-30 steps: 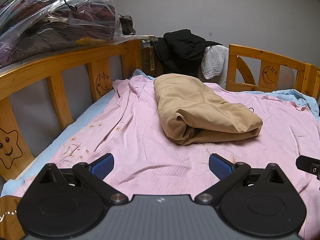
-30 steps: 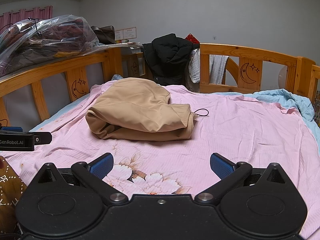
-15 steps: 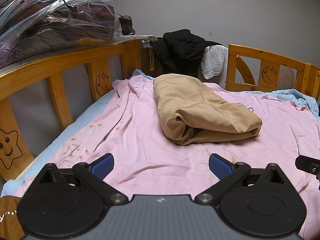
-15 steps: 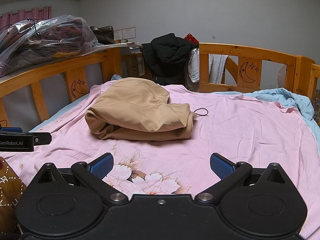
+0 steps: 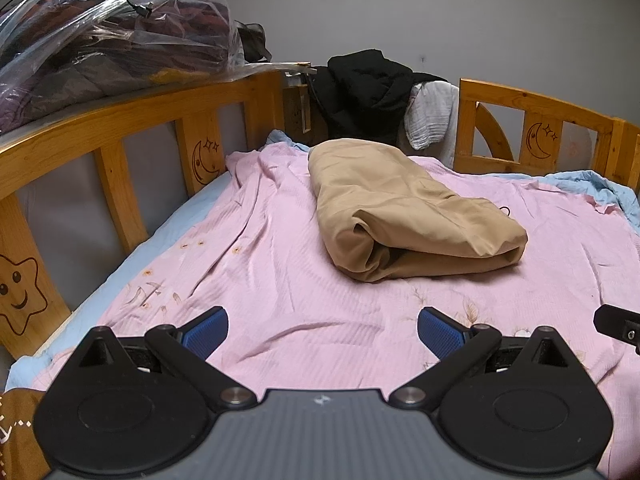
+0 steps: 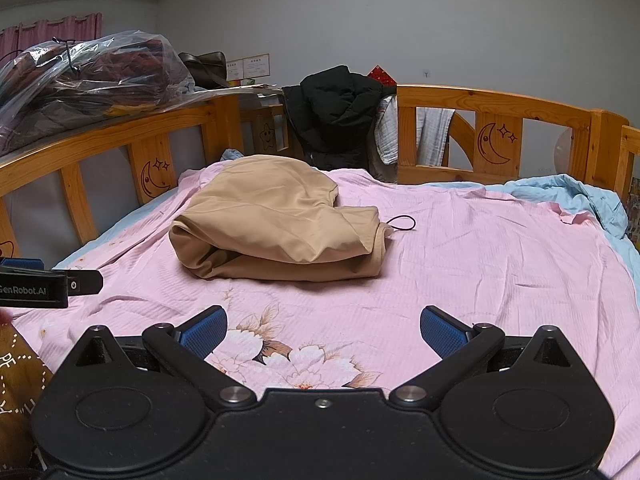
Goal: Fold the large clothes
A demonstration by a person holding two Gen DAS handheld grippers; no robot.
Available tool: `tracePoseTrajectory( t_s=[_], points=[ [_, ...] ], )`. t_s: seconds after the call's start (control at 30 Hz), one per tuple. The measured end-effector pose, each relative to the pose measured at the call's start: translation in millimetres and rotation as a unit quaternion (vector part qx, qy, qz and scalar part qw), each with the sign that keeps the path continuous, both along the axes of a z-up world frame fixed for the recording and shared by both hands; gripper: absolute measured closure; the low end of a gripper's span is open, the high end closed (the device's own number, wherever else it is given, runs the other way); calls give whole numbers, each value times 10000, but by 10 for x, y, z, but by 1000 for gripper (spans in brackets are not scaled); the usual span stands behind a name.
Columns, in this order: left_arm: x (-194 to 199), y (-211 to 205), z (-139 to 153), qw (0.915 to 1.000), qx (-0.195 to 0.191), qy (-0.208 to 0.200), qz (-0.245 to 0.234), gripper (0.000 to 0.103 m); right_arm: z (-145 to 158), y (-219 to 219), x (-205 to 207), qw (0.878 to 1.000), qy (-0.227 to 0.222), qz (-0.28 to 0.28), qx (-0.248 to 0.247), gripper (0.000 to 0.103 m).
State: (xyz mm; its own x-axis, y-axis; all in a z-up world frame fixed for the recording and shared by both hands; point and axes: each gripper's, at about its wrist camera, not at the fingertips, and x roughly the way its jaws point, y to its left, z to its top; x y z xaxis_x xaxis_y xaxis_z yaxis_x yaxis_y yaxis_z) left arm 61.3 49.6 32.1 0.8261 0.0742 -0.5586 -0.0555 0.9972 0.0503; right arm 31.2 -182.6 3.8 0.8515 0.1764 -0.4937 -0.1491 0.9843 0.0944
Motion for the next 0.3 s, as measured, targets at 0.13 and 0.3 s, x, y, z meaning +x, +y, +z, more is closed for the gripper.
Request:
tracePoseTrajectory(
  t_s=[0.13, 0.3],
  points=[
    [29, -1, -4, 10000, 72, 8, -41, 1, 0, -3, 0, 10000, 1, -15, 10, 1],
    [82, 13, 1, 10000, 21, 4, -26, 1, -29, -37, 9, 9999, 60, -125, 102, 1]
  ],
)
